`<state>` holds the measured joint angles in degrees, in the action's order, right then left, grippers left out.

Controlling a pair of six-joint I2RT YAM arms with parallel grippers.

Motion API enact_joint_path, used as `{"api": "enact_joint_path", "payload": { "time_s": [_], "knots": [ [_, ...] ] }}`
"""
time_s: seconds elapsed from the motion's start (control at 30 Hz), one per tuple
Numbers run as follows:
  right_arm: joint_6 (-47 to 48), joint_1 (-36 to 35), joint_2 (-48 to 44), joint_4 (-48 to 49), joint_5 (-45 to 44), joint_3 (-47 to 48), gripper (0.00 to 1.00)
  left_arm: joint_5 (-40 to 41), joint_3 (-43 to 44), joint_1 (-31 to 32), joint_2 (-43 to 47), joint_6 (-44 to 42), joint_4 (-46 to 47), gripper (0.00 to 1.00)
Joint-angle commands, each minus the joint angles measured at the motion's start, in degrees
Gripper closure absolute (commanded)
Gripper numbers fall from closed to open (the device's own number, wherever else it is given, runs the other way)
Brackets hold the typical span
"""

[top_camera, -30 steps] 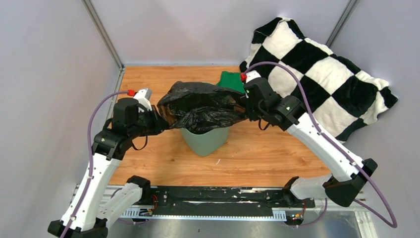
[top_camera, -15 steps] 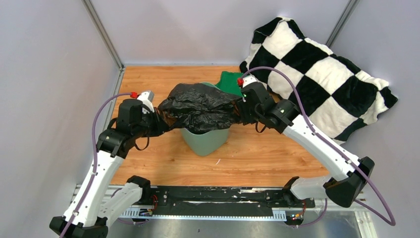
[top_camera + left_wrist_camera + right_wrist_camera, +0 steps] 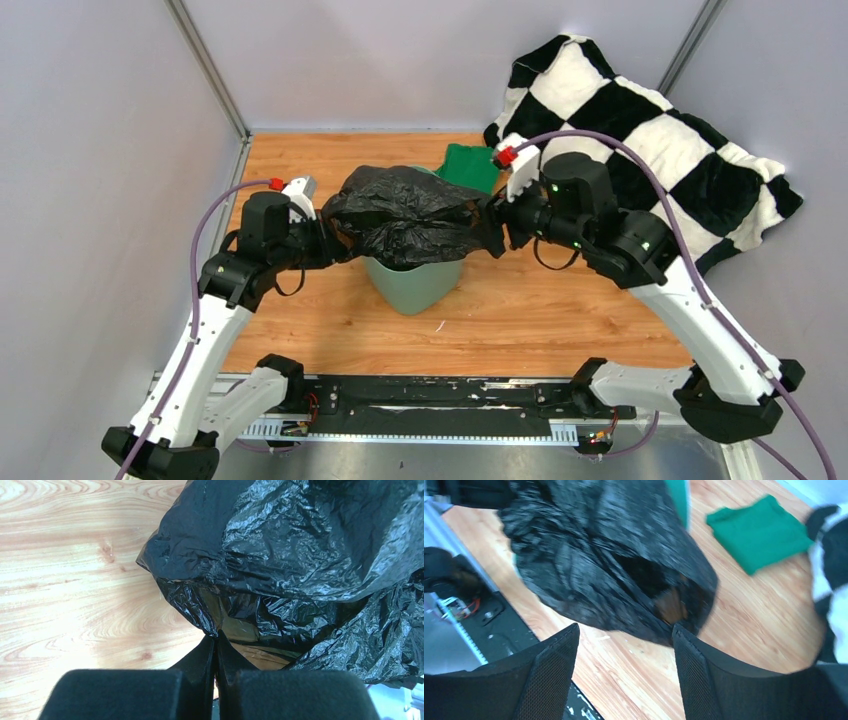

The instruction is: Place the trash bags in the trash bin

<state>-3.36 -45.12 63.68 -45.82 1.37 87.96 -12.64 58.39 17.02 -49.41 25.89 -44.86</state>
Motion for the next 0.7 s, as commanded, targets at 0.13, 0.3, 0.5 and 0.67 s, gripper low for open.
{"api": "enact_joint_path", "payload": {
  "time_s": [0.13,0.3,0.5,0.67],
  "knots": [
    [2.47,-2.55,12.36,2.73,10.42,4.24,0.29,-1.55,1.57,0.3,-0.12,-0.71,0.39,0.96],
    [0.51,-1.47,15.31,5.38,13.0,4.65,0.25,-1.51,1.3,0.3,0.26,-0.79,0.35,0.96],
    [-0.33,0.01,17.14,8.81,21.03,4.2,0.2,-1.66,1.46,0.3,0.11,-0.76,0.47,0.96],
    [-1.34,0.26,17.38,8.74,25.24,3.44,0.23,-1.61,1.5,0.3,0.03,-0.78,0.46,0.96]
  ]
}}
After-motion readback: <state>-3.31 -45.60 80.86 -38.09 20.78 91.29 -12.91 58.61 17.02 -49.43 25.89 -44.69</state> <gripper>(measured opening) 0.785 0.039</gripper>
